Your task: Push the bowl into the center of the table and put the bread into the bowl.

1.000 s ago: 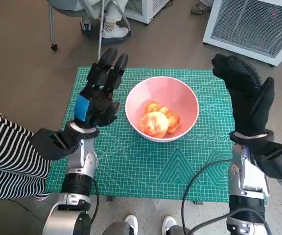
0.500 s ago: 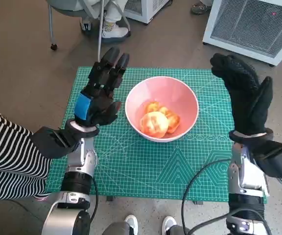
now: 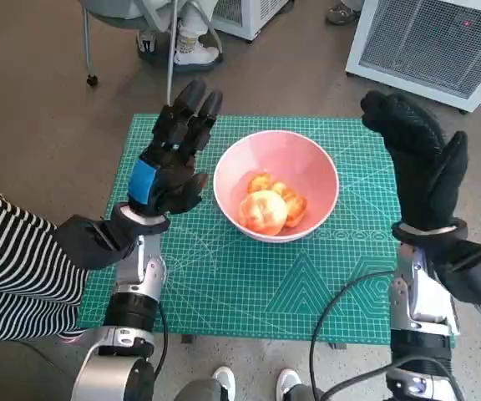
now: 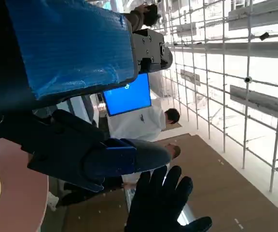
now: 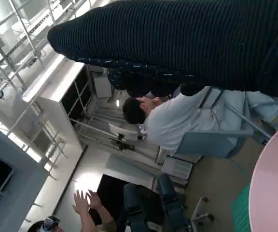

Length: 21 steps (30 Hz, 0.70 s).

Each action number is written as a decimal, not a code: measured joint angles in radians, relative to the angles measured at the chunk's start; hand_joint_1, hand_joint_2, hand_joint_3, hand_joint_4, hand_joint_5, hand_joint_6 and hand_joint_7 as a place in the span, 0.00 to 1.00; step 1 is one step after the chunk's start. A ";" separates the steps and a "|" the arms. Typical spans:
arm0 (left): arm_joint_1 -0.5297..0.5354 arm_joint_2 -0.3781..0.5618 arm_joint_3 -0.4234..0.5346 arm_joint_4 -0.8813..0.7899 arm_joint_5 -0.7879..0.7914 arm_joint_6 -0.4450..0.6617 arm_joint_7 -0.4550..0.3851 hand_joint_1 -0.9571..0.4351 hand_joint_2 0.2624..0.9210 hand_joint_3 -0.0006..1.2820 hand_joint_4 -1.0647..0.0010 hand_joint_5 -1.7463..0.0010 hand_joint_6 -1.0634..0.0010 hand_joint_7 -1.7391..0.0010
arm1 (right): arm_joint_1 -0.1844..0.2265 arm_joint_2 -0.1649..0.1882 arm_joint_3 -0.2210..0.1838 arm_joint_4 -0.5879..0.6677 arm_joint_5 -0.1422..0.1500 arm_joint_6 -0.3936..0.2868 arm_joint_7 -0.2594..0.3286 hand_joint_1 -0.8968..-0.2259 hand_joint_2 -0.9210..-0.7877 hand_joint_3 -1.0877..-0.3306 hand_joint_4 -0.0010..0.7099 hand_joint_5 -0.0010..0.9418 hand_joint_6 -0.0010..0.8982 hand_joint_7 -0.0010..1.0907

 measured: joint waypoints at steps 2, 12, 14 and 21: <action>0.000 0.000 -0.001 -0.003 0.001 0.001 0.000 0.18 1.00 0.34 0.93 1.00 0.96 0.83 | 0.000 0.000 -0.001 0.001 0.000 -0.002 0.000 0.32 0.00 0.55 0.28 0.00 0.15 0.35; 0.000 0.000 -0.009 -0.007 0.002 0.006 0.003 0.18 1.00 0.34 0.94 1.00 0.99 0.83 | 0.000 0.001 -0.002 0.001 0.000 -0.004 0.001 0.32 0.00 0.55 0.28 0.00 0.16 0.35; 0.000 0.000 -0.010 -0.007 0.002 0.007 0.003 0.18 1.00 0.34 0.94 1.00 0.99 0.82 | 0.000 0.001 -0.002 0.001 0.000 -0.004 0.001 0.32 0.00 0.55 0.28 0.00 0.16 0.35; 0.000 0.000 -0.010 -0.007 0.001 0.013 -0.001 0.18 1.00 0.34 0.94 1.00 1.00 0.82 | 0.000 0.001 -0.004 0.001 0.000 -0.005 0.001 0.33 0.00 0.55 0.28 0.00 0.16 0.35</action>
